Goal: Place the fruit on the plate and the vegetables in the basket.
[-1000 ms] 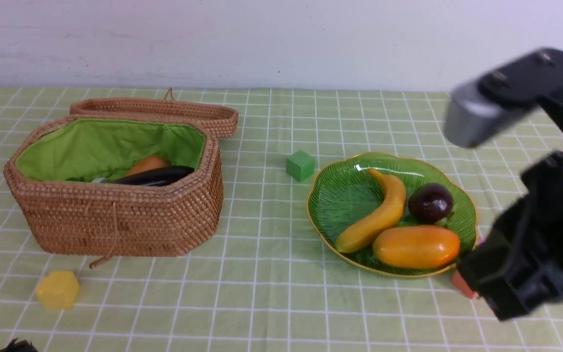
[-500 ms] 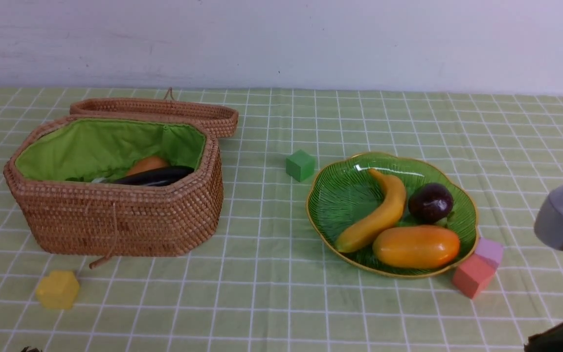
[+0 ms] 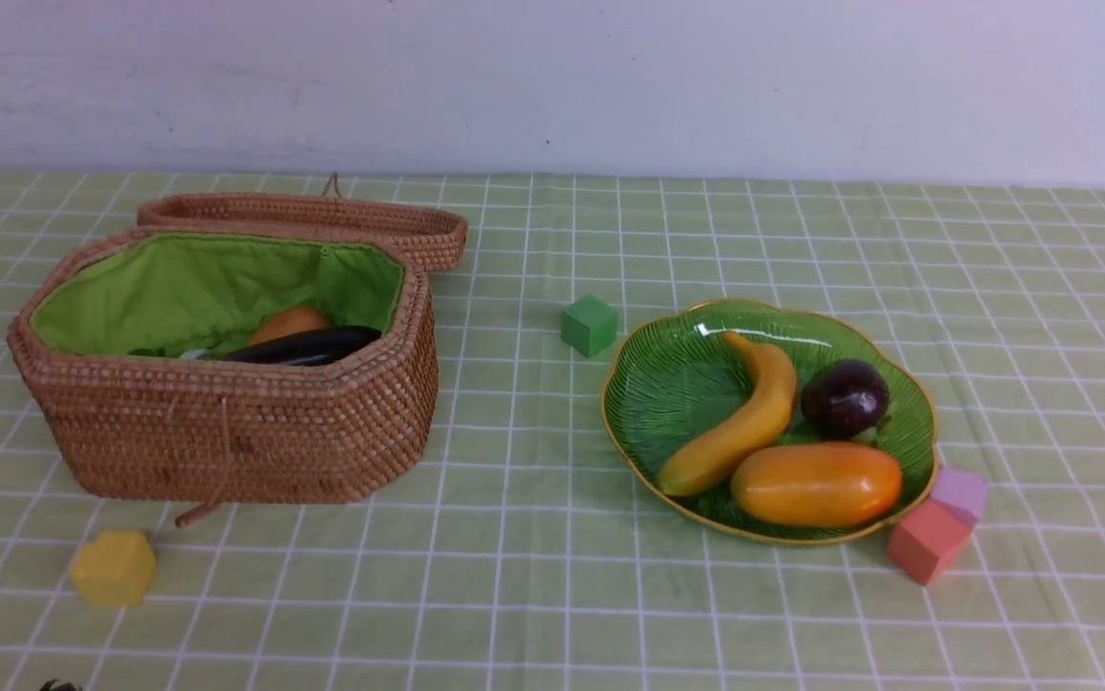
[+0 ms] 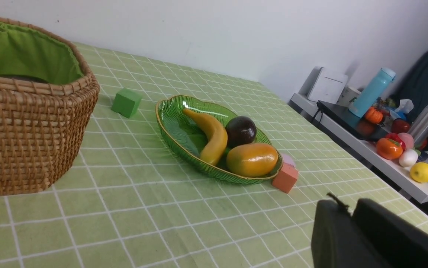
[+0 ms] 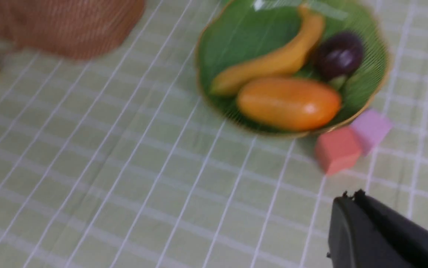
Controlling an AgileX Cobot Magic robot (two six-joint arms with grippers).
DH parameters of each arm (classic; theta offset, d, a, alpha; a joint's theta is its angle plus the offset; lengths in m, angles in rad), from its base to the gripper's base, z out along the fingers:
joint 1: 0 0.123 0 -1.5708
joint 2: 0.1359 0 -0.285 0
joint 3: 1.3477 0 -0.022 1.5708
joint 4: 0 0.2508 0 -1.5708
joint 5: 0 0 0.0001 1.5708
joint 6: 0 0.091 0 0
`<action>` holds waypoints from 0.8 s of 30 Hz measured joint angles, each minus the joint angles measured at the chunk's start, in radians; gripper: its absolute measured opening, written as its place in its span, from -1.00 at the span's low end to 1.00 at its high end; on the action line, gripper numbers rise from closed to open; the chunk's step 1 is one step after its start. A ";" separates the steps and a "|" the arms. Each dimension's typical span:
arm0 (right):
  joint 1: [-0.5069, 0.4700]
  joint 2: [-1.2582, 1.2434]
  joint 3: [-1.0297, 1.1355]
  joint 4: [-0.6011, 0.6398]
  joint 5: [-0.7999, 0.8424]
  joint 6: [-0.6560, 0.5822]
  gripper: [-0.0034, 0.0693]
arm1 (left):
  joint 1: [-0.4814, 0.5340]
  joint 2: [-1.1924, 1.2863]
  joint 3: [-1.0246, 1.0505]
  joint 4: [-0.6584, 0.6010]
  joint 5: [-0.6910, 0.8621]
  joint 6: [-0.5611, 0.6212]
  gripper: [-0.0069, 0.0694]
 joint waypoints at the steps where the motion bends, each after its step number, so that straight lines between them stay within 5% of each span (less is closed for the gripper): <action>1: -0.051 -0.053 0.063 0.005 -0.065 -0.018 -0.95 | 0.000 0.000 0.000 0.000 0.000 0.000 -0.63; 6: -0.206 -0.335 0.395 0.021 -0.307 -0.039 -0.94 | 0.000 0.000 0.000 0.000 0.000 0.000 -0.62; 12: -0.285 -0.483 0.618 0.021 -0.353 -0.047 -0.94 | 0.000 0.000 0.000 0.000 0.000 0.000 -0.62; 24: -0.303 -0.488 0.667 0.021 -0.349 -0.046 -0.94 | 0.000 0.000 0.000 0.000 0.000 0.000 -0.59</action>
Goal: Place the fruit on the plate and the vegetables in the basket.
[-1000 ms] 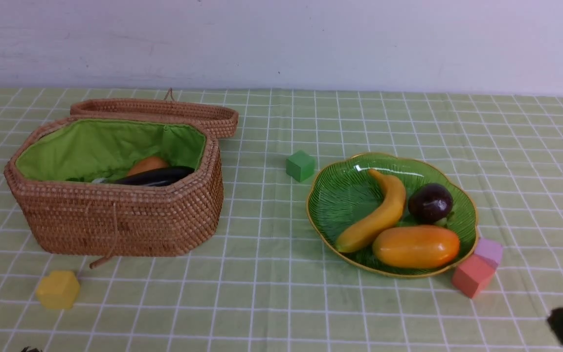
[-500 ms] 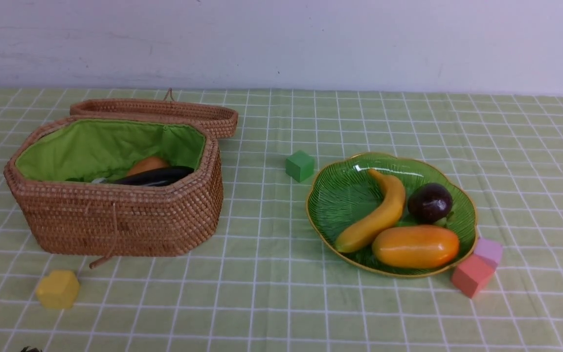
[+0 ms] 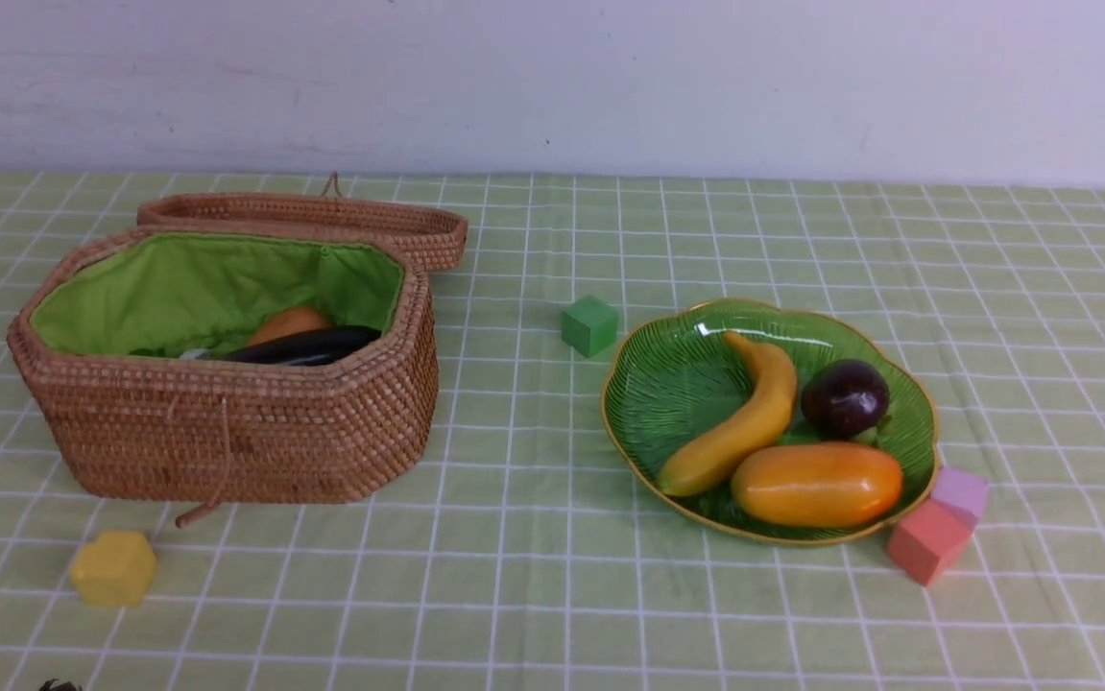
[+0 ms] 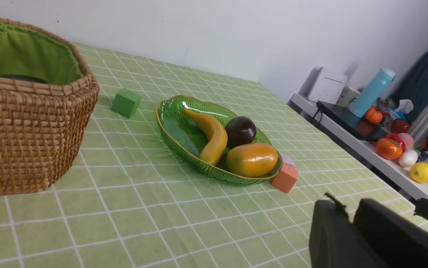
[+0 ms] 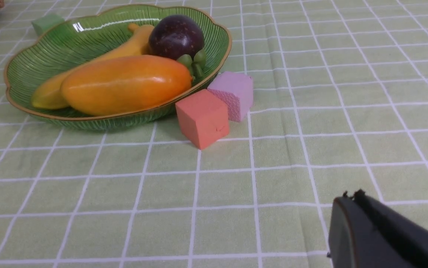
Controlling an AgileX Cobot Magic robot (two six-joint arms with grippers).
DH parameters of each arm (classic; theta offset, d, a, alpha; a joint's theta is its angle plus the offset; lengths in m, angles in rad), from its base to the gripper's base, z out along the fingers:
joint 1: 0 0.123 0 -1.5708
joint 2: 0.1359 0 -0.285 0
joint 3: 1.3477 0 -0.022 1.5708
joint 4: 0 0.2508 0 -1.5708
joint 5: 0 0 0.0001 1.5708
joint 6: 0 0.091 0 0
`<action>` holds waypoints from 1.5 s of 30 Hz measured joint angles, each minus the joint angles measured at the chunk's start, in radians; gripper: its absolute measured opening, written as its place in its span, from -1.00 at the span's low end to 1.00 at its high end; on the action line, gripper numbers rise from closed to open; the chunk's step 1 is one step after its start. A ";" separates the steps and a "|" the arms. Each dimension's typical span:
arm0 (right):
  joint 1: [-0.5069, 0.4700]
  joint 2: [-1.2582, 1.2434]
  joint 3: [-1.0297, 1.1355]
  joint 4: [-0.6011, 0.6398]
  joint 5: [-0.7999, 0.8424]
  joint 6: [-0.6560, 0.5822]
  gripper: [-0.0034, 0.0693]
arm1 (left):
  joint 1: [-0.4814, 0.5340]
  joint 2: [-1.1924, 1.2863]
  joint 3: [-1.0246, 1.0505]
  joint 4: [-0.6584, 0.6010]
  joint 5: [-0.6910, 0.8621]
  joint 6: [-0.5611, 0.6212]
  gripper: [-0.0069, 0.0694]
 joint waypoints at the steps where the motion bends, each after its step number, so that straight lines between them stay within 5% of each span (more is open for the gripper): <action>1: 0.000 0.000 0.000 0.000 0.000 0.000 -0.93 | 0.000 0.000 0.000 0.000 0.000 0.000 -0.59; 32: 0.000 0.000 0.000 0.000 0.000 0.003 -0.87 | 0.006 0.000 0.019 -0.002 -0.011 0.009 -0.51; 36: 0.000 0.000 0.000 0.000 0.000 0.003 -0.87 | 0.125 0.000 0.057 -0.027 -0.041 0.070 -0.54; 40: 0.000 0.000 0.000 0.000 0.000 0.003 -0.85 | 0.385 0.000 0.132 -0.065 -0.111 0.179 -0.83; 45: 0.000 0.000 0.000 0.000 0.000 0.003 -0.84 | 0.564 -0.016 0.201 -0.071 -0.122 0.260 -0.85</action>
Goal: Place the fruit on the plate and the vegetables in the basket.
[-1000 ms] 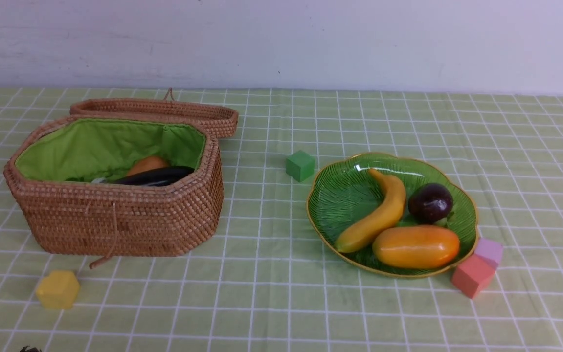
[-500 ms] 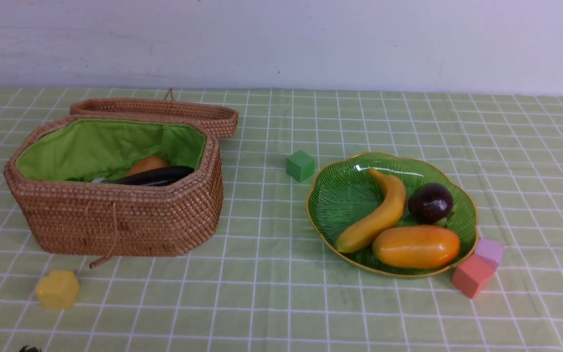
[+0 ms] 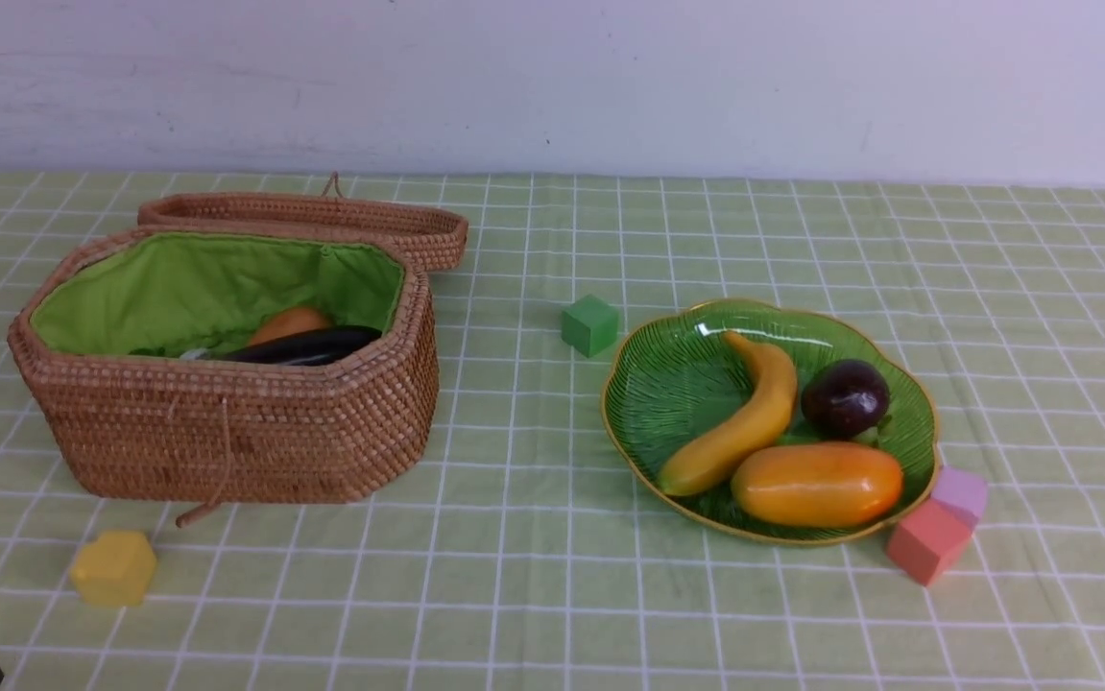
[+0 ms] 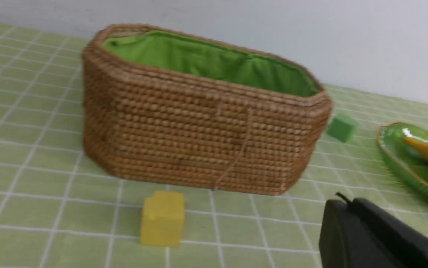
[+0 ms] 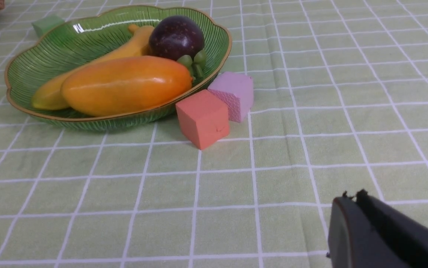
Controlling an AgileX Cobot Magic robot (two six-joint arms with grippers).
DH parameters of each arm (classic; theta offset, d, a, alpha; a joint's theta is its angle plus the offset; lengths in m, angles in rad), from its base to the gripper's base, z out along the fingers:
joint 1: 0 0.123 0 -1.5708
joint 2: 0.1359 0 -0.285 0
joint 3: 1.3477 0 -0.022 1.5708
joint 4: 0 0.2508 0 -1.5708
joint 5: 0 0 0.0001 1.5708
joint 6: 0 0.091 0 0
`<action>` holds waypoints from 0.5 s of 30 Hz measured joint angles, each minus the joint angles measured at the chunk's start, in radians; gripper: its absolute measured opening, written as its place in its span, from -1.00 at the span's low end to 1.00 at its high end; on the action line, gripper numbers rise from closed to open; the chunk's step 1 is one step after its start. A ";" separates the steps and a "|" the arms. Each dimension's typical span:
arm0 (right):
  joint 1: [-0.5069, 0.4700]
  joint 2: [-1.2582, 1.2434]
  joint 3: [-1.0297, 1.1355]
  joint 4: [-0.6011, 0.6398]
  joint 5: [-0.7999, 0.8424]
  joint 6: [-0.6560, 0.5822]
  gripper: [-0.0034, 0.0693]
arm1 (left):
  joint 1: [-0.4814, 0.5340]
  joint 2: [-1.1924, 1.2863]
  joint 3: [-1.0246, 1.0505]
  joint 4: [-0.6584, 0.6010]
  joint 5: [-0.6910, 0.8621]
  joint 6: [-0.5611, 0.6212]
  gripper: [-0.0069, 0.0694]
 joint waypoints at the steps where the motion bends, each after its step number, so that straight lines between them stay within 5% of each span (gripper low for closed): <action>1: 0.000 0.000 0.000 0.000 0.000 0.000 -0.84 | 0.017 -0.005 0.003 -0.004 0.010 0.005 -0.85; 7: 0.000 0.000 0.000 0.000 0.001 0.000 -0.82 | 0.055 -0.007 0.008 -0.029 0.226 0.013 -0.85; 15: 0.000 0.000 0.000 0.000 0.001 0.000 -0.79 | 0.055 -0.007 0.008 -0.032 0.240 0.009 -0.85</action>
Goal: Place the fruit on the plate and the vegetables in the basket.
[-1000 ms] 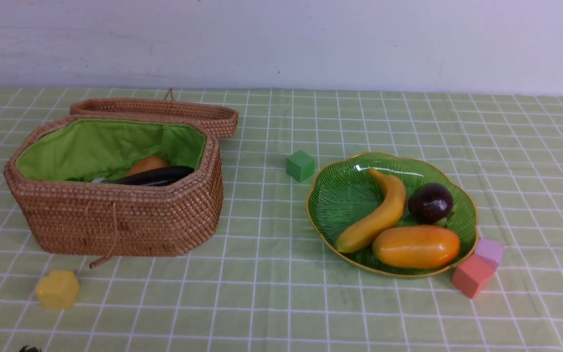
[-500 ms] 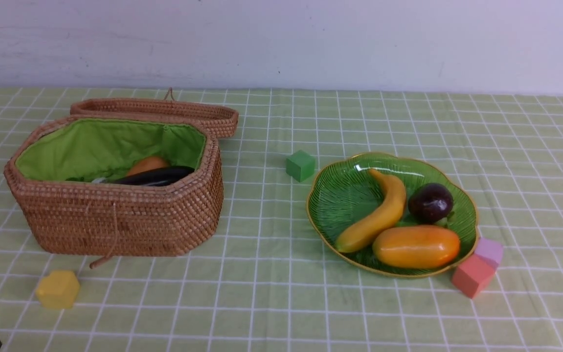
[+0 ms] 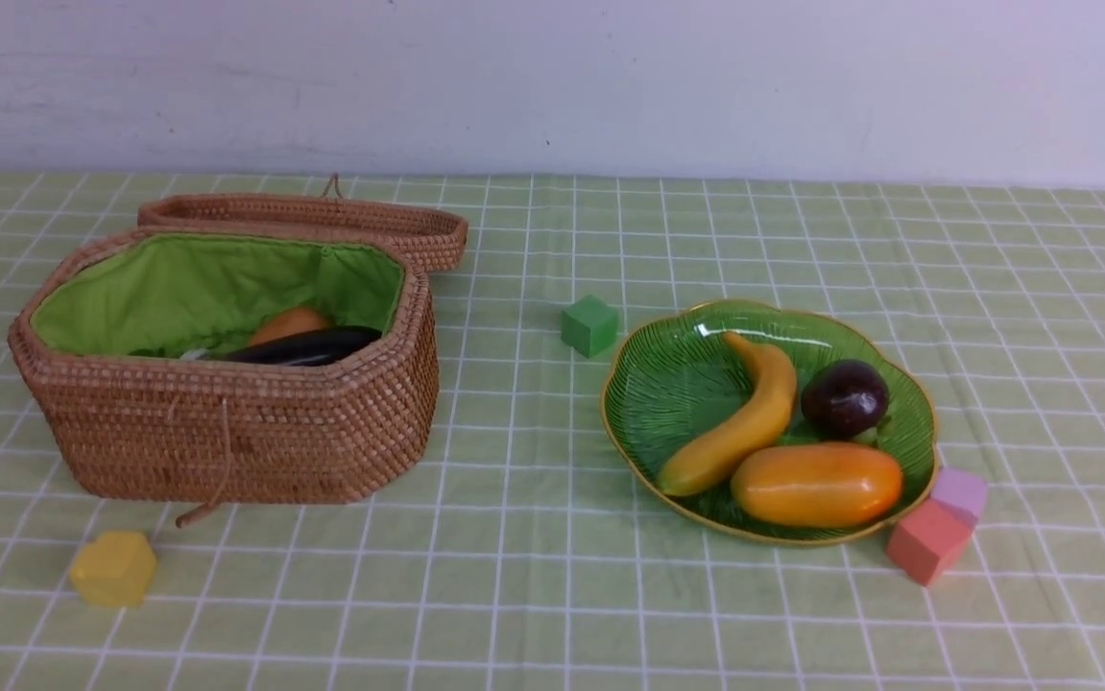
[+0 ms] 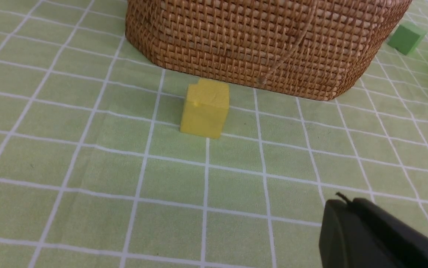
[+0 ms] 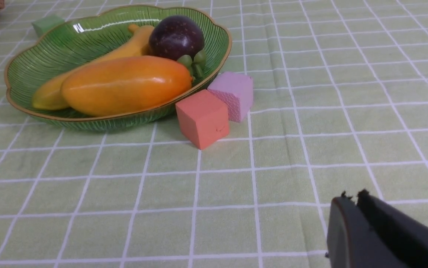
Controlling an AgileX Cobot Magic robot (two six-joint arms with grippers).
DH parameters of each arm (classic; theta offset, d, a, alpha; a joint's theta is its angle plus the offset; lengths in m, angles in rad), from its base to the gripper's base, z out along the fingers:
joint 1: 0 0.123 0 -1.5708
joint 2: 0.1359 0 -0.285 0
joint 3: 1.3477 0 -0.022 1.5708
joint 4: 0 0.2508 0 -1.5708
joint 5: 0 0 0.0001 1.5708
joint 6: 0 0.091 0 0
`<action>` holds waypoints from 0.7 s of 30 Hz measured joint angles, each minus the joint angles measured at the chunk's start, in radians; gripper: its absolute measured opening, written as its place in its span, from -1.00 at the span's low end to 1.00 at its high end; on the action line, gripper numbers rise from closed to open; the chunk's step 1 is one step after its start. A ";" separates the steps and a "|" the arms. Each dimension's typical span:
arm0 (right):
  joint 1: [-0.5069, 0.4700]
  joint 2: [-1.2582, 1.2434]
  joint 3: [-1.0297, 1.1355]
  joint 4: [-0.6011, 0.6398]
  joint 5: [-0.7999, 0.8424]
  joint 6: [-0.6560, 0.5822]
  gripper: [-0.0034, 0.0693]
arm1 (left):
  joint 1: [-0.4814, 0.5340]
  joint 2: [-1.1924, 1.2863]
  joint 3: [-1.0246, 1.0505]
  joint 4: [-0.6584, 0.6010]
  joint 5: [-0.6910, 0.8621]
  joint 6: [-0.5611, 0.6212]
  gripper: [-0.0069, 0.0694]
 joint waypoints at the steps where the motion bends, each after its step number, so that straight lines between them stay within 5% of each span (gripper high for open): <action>1: 0.000 0.000 0.000 0.000 0.000 0.000 -0.79 | 0.000 0.000 0.000 0.000 0.000 0.000 -0.85; 21: 0.000 0.000 0.000 0.000 0.000 0.000 -0.71 | 0.000 0.000 0.000 -0.001 0.001 0.000 -0.85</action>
